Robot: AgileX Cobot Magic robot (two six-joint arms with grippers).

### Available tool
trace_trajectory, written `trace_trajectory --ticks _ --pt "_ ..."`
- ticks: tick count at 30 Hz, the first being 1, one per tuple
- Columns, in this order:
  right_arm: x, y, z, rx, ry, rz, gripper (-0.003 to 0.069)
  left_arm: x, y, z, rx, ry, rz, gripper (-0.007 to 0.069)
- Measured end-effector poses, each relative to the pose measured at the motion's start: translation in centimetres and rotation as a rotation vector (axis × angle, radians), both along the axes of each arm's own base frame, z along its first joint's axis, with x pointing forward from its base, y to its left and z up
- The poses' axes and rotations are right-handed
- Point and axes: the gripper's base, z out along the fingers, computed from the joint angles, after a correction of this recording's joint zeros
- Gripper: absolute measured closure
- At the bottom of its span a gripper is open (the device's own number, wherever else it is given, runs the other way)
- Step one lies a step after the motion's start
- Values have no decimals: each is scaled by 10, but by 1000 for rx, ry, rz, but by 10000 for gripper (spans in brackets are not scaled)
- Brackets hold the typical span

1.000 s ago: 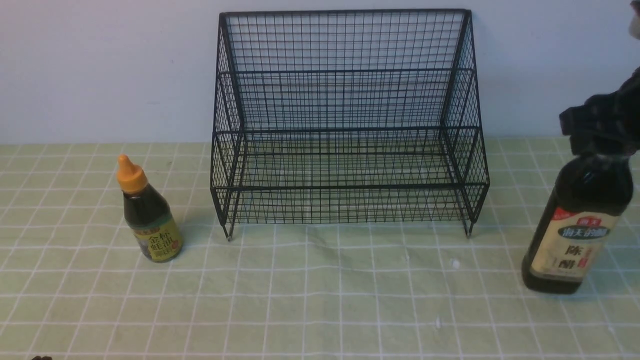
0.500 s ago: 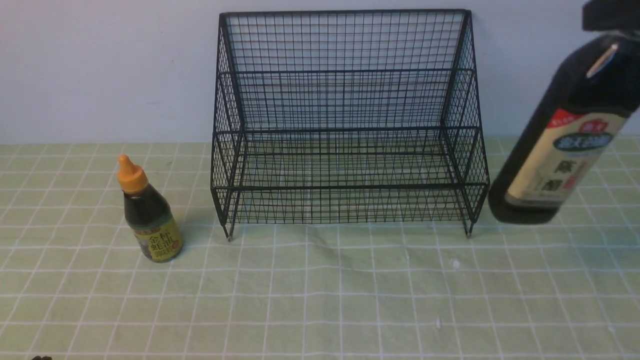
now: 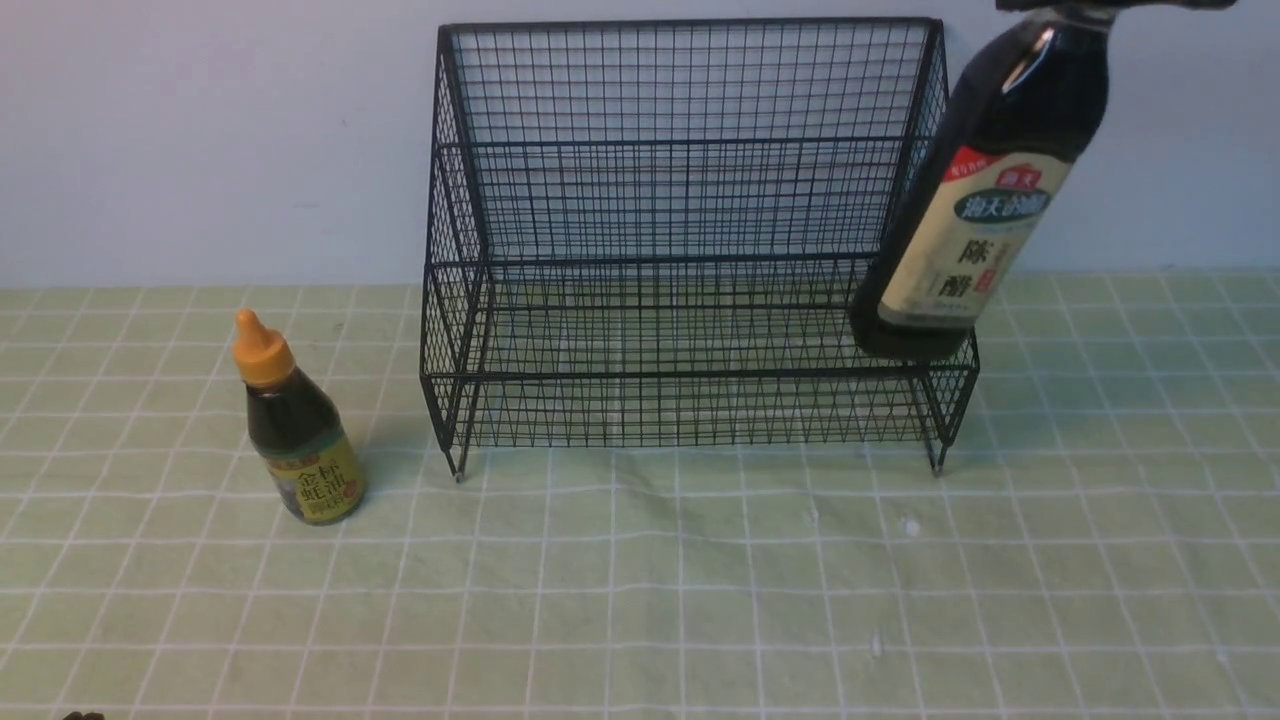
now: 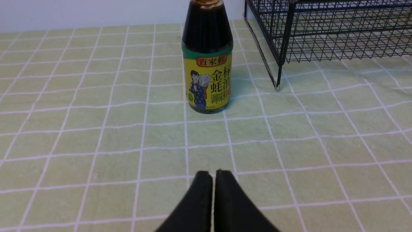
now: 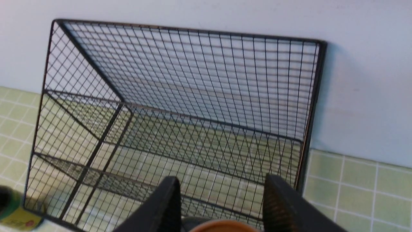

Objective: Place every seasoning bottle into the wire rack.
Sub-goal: Use the right arm to put the condiment bottle back on the shelf

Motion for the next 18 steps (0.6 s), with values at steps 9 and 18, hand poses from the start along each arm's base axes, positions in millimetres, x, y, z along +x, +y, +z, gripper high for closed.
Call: trace_trajectory --ticks 9,18 --pt "26 4 -24 -20 33 2 349 0 0 0 0 0 0 631" --pt "38 13 -53 -106 137 24 349 0 0 0 0 0 0 631"
